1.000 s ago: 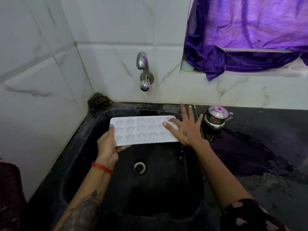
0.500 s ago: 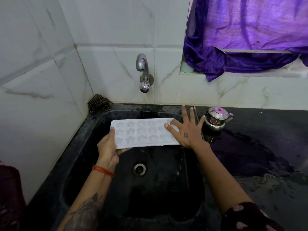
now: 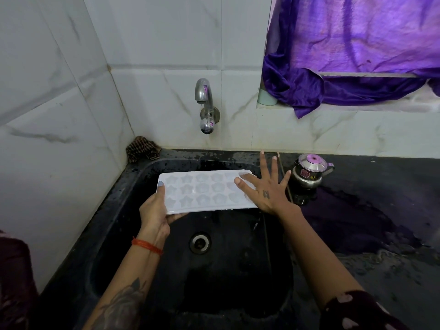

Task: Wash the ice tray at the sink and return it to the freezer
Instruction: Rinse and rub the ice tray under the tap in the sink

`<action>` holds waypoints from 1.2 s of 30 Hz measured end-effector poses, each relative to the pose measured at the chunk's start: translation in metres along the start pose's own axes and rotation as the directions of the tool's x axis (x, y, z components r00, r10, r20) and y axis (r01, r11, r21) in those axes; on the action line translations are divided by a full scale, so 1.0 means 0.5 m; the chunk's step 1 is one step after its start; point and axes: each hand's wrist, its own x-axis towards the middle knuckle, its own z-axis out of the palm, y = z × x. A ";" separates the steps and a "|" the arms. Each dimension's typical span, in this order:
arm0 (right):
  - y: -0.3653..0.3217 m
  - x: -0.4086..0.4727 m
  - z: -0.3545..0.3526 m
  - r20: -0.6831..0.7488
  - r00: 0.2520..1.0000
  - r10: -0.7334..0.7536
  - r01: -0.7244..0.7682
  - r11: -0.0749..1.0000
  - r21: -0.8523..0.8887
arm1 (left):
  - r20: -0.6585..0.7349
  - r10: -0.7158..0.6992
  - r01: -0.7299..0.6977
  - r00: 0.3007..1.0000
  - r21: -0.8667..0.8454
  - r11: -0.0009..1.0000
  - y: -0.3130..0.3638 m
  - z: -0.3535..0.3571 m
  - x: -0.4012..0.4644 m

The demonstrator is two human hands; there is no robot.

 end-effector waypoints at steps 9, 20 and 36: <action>0.015 0.005 0.006 -0.096 0.993 -0.063 0.048 0.988 -0.145 | 0.016 -0.015 0.015 1.000 0.005 1.000 -0.007 -0.006 0.000; 0.010 0.002 0.025 -0.248 0.964 -0.097 0.012 0.946 -0.323 | -0.003 -0.018 0.018 1.000 0.002 1.000 -0.009 -0.008 0.003; 0.014 0.000 0.007 -0.076 0.996 -0.038 0.036 0.999 -0.028 | -0.015 -0.014 0.014 1.000 -0.001 1.000 -0.007 -0.006 0.009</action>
